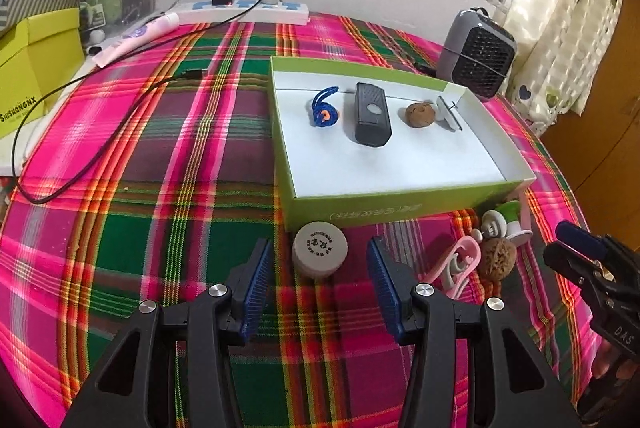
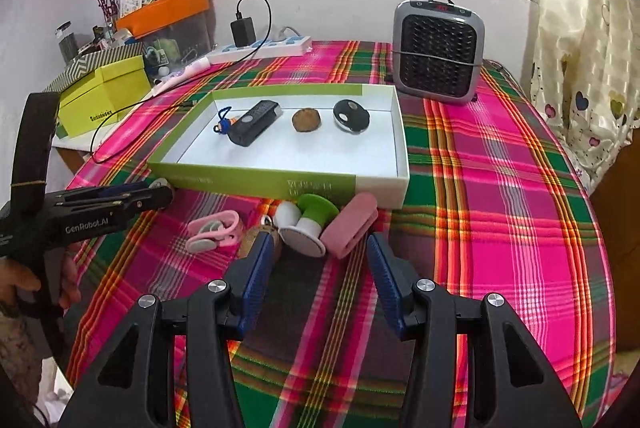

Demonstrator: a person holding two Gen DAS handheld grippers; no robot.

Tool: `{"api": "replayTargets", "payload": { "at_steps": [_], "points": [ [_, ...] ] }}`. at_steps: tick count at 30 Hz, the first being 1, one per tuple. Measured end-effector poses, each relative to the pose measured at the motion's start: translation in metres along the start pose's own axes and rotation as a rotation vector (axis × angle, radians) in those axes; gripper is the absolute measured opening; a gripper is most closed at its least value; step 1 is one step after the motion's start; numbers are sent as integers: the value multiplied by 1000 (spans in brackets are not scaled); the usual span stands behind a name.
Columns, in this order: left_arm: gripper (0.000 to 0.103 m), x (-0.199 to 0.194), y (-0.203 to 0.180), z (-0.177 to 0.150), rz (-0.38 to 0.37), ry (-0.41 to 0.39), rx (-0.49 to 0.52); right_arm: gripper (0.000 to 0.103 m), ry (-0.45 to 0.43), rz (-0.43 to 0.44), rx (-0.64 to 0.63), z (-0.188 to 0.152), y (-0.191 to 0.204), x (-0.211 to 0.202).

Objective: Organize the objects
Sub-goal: 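Grasp the white round container with the left tool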

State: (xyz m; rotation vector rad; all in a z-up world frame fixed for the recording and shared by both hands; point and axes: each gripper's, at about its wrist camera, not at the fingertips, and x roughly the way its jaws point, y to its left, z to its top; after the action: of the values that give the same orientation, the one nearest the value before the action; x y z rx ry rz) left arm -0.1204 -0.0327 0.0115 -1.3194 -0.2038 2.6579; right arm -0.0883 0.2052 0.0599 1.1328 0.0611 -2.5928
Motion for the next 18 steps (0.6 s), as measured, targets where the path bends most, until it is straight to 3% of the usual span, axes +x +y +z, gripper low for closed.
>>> {"api": "replayTargets", "payload": {
  "at_steps": [9, 15, 18],
  "points": [
    [46, 5, -2, 3, 12, -11, 5, 50, 20, 5, -6, -4, 7, 5],
    [29, 4, 2, 2, 37, -23, -1, 50, 31, 5, -10, -6, 11, 8],
    [27, 3, 4, 1, 32, -25, -7, 50, 33, 5, -12, -7, 13, 8]
  ]
}}
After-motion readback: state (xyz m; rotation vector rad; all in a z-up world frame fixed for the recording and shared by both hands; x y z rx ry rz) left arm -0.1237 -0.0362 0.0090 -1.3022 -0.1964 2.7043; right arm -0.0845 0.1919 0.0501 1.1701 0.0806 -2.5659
